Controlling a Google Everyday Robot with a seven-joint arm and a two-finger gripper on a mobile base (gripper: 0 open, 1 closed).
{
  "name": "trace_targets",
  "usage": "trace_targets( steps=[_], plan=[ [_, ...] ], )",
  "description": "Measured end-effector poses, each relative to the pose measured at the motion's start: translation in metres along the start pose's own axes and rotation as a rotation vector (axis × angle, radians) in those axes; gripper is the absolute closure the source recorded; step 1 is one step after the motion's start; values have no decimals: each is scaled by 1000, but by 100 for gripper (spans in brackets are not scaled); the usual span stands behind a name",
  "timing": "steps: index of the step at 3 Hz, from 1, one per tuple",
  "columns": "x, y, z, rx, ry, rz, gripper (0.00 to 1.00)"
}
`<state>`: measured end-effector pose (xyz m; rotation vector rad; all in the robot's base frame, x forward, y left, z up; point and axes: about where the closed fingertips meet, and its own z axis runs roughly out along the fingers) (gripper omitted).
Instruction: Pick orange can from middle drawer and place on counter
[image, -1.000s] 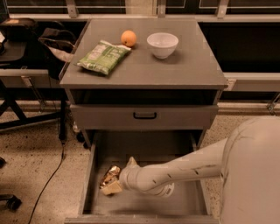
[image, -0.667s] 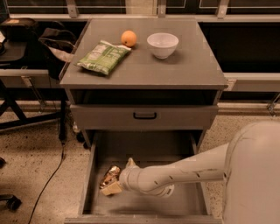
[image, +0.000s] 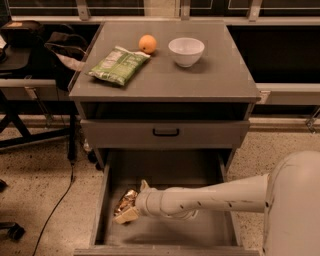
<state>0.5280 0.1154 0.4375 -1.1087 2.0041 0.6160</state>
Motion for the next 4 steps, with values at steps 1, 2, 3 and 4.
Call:
trace_targets(
  steps=[1, 2, 3, 4],
  plan=[
    [3, 2, 1, -2, -10, 10, 0],
    [5, 4, 14, -7, -35, 21, 0],
    [7, 5, 29, 13, -60, 41, 0],
    [9, 4, 41, 34, -79, 61, 0]
  ],
)
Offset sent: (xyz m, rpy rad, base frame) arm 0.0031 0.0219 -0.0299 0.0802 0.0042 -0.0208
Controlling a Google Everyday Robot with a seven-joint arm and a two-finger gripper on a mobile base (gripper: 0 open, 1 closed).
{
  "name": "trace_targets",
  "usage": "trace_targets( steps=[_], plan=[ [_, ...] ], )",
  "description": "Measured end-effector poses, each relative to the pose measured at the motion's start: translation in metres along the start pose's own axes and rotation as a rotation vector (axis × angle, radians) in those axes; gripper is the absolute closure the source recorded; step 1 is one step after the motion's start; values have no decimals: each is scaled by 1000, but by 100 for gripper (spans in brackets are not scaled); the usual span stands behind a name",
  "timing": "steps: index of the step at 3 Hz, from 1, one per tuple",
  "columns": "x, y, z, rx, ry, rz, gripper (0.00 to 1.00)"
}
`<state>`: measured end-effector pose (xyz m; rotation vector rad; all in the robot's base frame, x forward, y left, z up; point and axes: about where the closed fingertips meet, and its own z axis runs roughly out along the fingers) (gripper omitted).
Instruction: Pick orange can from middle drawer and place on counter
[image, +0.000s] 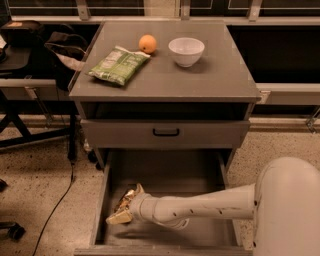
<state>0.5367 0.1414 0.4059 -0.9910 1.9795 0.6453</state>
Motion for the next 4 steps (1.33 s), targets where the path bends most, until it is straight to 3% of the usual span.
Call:
trace_targets(
  steps=[1, 4],
  plan=[
    [9, -6, 15, 36, -9, 31, 0],
    [24, -12, 18, 74, 48, 5, 0]
  ],
)
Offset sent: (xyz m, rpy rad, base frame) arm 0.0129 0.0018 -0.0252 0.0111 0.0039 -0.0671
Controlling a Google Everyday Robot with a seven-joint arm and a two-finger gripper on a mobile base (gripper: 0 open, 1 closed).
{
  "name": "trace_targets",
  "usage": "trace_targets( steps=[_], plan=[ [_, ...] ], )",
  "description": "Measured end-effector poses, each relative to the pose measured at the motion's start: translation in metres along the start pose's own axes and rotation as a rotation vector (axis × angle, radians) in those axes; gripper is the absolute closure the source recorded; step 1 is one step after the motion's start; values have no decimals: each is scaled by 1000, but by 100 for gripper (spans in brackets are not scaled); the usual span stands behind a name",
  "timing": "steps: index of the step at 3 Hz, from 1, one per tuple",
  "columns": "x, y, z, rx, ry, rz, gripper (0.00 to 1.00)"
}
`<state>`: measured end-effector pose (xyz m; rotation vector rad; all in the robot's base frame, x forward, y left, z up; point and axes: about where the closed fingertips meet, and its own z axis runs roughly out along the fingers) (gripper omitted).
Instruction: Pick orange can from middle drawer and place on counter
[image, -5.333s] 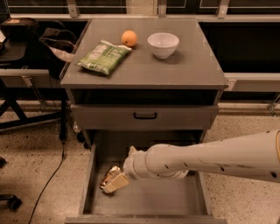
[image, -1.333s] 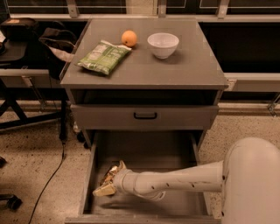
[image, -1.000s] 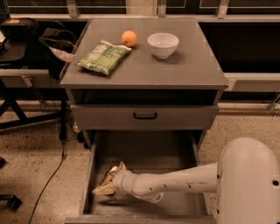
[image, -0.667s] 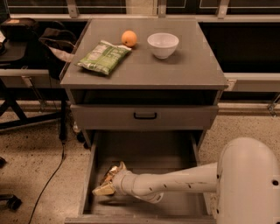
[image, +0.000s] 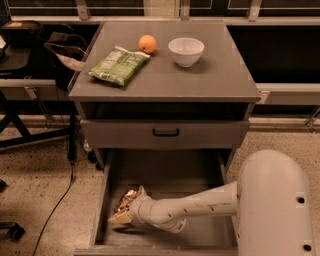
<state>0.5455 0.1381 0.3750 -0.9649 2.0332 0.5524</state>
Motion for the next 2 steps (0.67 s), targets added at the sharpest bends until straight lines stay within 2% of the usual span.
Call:
trace_targets(
  steps=[1, 2],
  plan=[
    [0, 0, 0, 0, 0, 0, 17],
    [0, 0, 0, 0, 0, 0, 40]
  ],
)
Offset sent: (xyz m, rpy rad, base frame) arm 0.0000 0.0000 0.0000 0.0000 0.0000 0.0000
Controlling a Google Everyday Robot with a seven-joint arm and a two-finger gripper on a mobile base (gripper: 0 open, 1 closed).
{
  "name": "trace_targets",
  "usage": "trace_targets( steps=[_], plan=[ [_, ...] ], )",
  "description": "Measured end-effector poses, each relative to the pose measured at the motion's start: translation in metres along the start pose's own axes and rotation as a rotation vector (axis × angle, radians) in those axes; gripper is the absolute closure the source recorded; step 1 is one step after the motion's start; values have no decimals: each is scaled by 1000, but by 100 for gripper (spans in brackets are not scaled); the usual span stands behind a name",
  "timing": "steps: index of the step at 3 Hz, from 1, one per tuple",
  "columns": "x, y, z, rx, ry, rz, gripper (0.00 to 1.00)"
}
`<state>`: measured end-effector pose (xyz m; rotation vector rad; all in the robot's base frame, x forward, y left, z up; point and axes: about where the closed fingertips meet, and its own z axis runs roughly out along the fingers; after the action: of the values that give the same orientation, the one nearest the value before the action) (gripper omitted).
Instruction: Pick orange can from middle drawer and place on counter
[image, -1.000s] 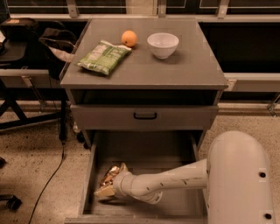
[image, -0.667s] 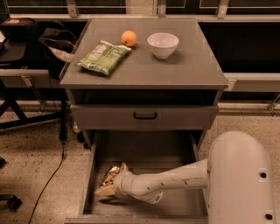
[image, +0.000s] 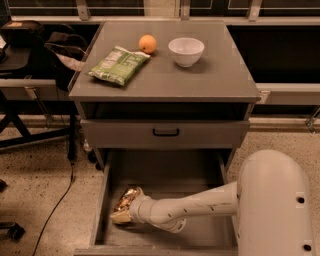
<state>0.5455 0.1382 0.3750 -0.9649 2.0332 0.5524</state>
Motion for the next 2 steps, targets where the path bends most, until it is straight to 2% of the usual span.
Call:
trace_targets(
  steps=[2],
  plan=[
    [0, 0, 0, 0, 0, 0, 87]
  ],
)
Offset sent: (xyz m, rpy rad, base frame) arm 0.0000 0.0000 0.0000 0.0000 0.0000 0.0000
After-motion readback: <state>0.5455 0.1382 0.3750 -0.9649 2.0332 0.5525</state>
